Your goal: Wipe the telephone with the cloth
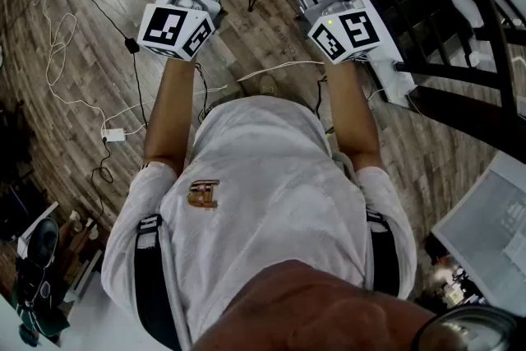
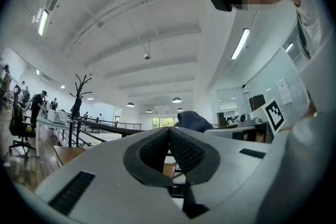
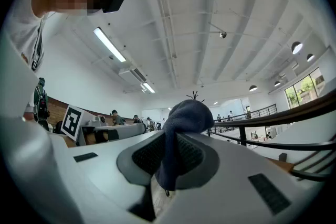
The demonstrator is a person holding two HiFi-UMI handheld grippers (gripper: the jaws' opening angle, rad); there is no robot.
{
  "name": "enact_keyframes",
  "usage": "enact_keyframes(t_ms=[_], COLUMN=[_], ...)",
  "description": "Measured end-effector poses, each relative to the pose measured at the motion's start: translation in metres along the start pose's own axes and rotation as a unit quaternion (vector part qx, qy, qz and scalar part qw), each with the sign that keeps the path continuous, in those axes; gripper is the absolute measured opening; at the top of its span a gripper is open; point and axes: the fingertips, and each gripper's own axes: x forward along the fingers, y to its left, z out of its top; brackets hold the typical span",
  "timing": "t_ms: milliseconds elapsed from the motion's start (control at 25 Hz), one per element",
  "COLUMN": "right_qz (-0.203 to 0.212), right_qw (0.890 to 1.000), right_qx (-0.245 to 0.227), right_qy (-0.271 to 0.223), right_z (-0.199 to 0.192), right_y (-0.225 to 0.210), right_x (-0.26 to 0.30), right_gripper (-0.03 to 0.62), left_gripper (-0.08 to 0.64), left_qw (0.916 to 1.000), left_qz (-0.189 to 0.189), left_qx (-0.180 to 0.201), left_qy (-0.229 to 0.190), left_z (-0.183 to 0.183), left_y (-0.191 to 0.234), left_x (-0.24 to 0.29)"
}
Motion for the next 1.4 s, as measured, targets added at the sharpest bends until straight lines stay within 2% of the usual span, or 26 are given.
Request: enact_keyframes(t_ms=[600, 1040, 1280, 1400], right_qz=[-0.015, -0.02, -0.015, -0.009], right_qw=[1.0, 1.0, 0.999, 0.999], right_qx=[0.007, 0.009, 0.025, 0.027], right_qy=[-0.002, 0.012, 0.027, 0.023], right_z=[-0.003, -0.024, -0.066, -0.063], right_y=[0.021, 0.063, 0.064, 0.062], right_x=[0.032, 0.082, 0.144, 0.148], right_gripper=[0.06, 0.06, 0.06, 0.06], left_gripper=[0.018, 0.018, 0.018, 0.018], left_qw=[1.0, 0.9999, 0.9997, 0.9995], left_qz=[-0.005, 0.008, 0.023, 0.03], left_qx=[0.0, -0.003, -0.01, -0.002], left_qy=[-0.008, -0.009, 0.004, 0.006], left_z=[0.009, 0.008, -0.019, -0.015], left_y=[0.037, 0.103, 0.173, 0.176], left_x=[-0.024, -0.076, -0.085, -0.086])
